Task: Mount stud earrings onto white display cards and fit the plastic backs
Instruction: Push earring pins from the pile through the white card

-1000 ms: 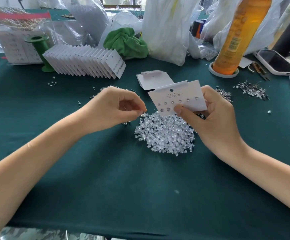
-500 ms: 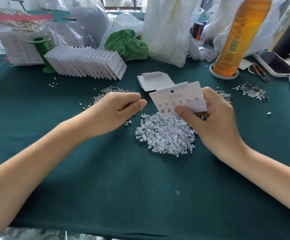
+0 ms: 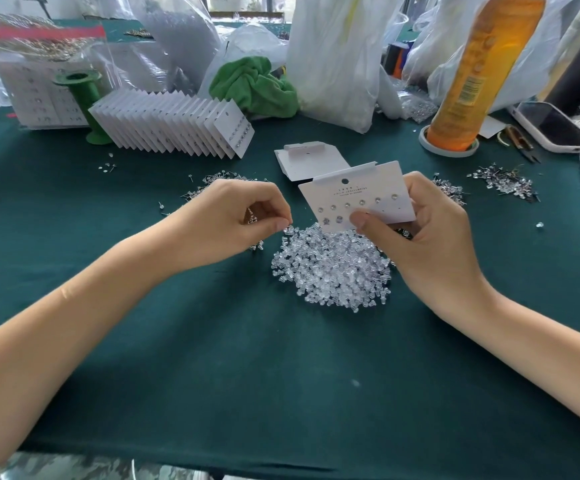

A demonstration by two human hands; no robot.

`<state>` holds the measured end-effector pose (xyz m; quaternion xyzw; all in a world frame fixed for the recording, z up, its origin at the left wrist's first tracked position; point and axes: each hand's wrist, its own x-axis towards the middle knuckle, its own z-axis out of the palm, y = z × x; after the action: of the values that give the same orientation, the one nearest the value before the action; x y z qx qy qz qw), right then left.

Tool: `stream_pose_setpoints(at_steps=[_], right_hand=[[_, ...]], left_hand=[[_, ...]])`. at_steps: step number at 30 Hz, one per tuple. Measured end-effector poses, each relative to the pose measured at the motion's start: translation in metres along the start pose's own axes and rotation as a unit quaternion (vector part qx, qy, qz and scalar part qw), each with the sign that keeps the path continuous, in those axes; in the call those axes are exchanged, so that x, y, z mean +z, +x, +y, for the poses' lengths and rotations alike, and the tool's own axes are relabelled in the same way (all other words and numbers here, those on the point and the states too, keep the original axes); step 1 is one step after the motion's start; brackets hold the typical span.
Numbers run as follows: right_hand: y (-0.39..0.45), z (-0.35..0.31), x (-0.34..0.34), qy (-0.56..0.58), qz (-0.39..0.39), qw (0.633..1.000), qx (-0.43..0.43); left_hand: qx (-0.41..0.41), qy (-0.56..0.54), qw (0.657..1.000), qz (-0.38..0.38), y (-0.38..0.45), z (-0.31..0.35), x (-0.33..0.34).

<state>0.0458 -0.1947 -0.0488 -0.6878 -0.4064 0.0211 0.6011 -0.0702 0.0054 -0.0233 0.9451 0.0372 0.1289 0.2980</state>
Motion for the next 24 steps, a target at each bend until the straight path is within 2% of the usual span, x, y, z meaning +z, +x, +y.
stream_pose_setpoints(at_steps=[3, 5, 8, 12, 18, 24], right_hand=[[-0.002, 0.001, 0.0, -0.022, -0.002, 0.999, -0.045], [-0.002, -0.001, -0.002, -0.081, -0.021, 0.985, -0.152], [-0.003, -0.001, -0.004, -0.177, -0.09, 0.925, -0.323], [-0.002, -0.004, -0.004, -0.273, -0.113, 0.838, -0.458], [-0.002, -0.006, -0.004, -0.332, -0.115, 0.767, -0.536], [-0.002, -0.008, -0.003, -0.338, -0.148, 0.761, -0.534]], left_hand=[[-0.04, -0.089, 0.995, 0.034, 0.003, -0.001, -0.003], [-0.054, -0.148, 0.986, 0.052, 0.006, 0.0, -0.005], [-0.066, -0.231, 0.97, 0.047, 0.006, 0.006, -0.009], [-0.038, -0.261, 0.964, -0.022, 0.0, 0.018, -0.01], [0.003, -0.201, 0.975, -0.091, -0.006, 0.028, -0.004], [0.019, -0.19, 0.977, -0.096, -0.007, 0.028, -0.002]])
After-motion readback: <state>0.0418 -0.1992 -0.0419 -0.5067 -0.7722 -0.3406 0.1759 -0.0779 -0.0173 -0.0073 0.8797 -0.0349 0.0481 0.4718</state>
